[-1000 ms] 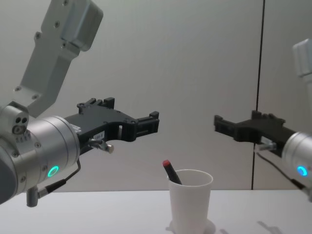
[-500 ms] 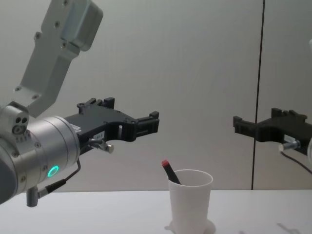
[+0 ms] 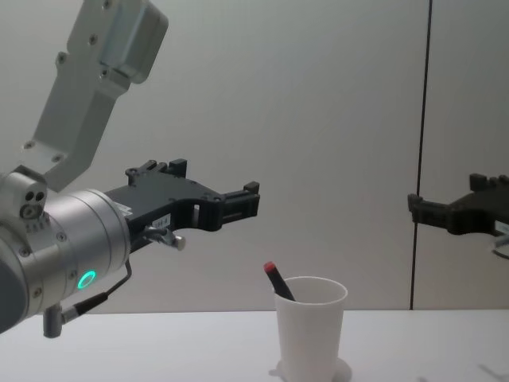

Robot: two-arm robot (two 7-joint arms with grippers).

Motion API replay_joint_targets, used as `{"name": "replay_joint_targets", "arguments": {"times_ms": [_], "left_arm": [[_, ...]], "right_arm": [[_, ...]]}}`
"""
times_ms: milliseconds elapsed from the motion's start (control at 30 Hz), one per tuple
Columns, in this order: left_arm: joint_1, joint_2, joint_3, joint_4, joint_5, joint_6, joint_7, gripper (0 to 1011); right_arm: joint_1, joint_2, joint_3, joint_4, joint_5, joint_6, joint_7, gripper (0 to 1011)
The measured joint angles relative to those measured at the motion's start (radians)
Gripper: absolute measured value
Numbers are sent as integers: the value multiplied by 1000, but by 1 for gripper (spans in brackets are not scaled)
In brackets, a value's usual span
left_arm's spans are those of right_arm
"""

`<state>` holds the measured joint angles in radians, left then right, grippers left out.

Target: Place the pen into the pen holder.

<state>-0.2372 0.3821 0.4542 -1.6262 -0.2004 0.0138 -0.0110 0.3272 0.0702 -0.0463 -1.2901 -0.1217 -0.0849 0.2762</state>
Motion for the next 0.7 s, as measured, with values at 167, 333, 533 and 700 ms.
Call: {"name": "replay_joint_targets", "arguments": {"times_ms": [167, 333, 533, 700], "left_arm": [[0, 0, 0, 0, 0, 0, 0, 1003], [0, 0, 0, 0, 0, 0, 0, 1003], [0, 0, 0, 0, 0, 0, 0, 1003], [0, 0, 0, 0, 0, 0, 0, 1003]], "right_arm": [[-4, 15, 10, -3, -20, -4, 6, 1002], [-10, 28, 20, -5, -33, -8, 11, 1002], [-20, 46, 32, -13, -44, -11, 19, 1002], [-30, 59, 43, -22, -48, -12, 26, 1002]]}}
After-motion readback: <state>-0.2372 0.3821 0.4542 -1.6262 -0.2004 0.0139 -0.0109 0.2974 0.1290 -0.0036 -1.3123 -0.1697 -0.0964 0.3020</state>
